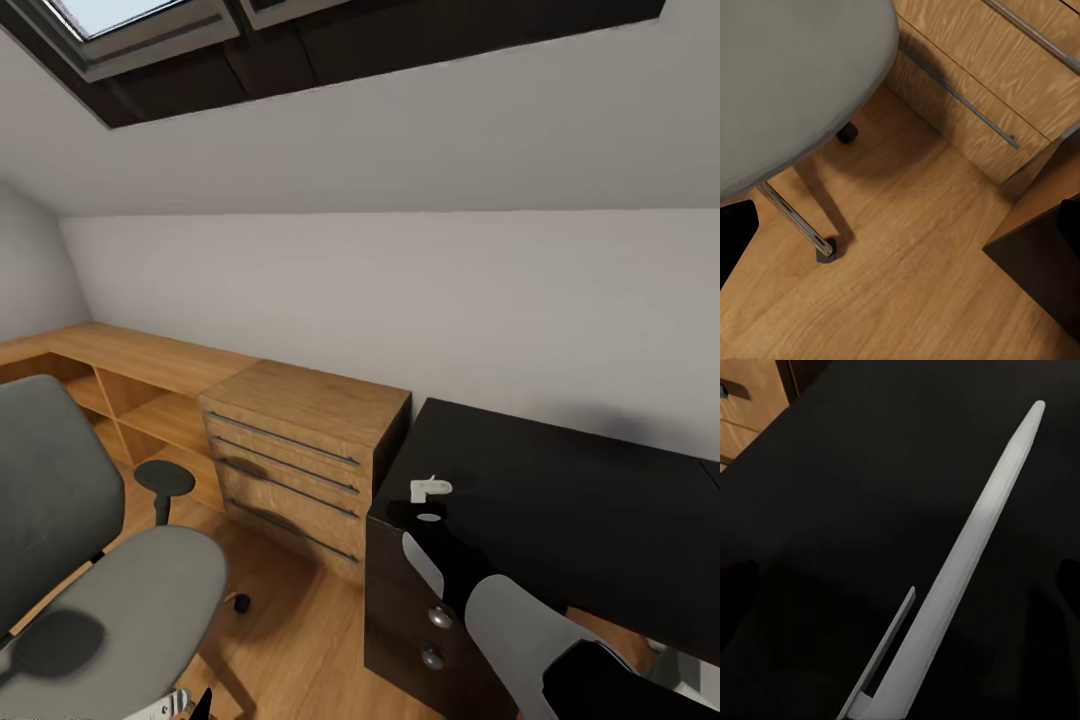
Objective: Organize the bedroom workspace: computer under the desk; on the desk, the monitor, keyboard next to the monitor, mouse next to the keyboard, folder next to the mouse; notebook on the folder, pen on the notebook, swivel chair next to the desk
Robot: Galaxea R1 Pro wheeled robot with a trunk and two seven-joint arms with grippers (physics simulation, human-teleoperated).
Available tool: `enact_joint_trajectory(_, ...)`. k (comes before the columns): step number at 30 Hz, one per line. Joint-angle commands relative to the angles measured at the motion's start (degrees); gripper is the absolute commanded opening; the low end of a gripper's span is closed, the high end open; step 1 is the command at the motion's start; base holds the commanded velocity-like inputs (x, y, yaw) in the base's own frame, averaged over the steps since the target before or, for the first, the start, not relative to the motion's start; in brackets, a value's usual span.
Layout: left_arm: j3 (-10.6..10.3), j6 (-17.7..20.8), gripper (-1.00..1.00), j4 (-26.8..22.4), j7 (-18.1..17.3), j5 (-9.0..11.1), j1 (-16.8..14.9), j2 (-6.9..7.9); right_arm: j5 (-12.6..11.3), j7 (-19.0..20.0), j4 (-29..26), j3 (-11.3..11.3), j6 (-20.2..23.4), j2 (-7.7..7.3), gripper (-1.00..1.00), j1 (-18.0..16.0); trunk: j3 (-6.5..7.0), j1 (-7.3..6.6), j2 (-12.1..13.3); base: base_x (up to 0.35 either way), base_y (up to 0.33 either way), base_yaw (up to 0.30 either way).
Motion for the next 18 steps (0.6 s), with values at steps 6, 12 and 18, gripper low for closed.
enact_joint_trajectory(6,-0.05,0.31,1.0,-0.14,0.24,0.54,0.01,0.02,-0.51,-0.49,0.05,0.38,1.16,-0.07,1.0,-0.01,-0.43,0.46,-0.84,0.0,0.0,0.0)
enact_joint_trajectory(12,-0.05,0.31,1.0,-0.14,0.24,0.54,0.01,0.02,-0.51,-0.49,0.05,0.4,1.2,-0.07,1.0,-0.01,-0.43,0.46,-0.84,0.0,0.0,0.0)
enact_joint_trajectory(18,-0.05,0.31,1.0,-0.14,0.24,0.54,0.01,0.02,-0.51,-0.57,-0.03,0.36,1.23,-0.07,-1.0,-0.01,-0.43,0.46,-0.84,0.0,0.0,0.0)
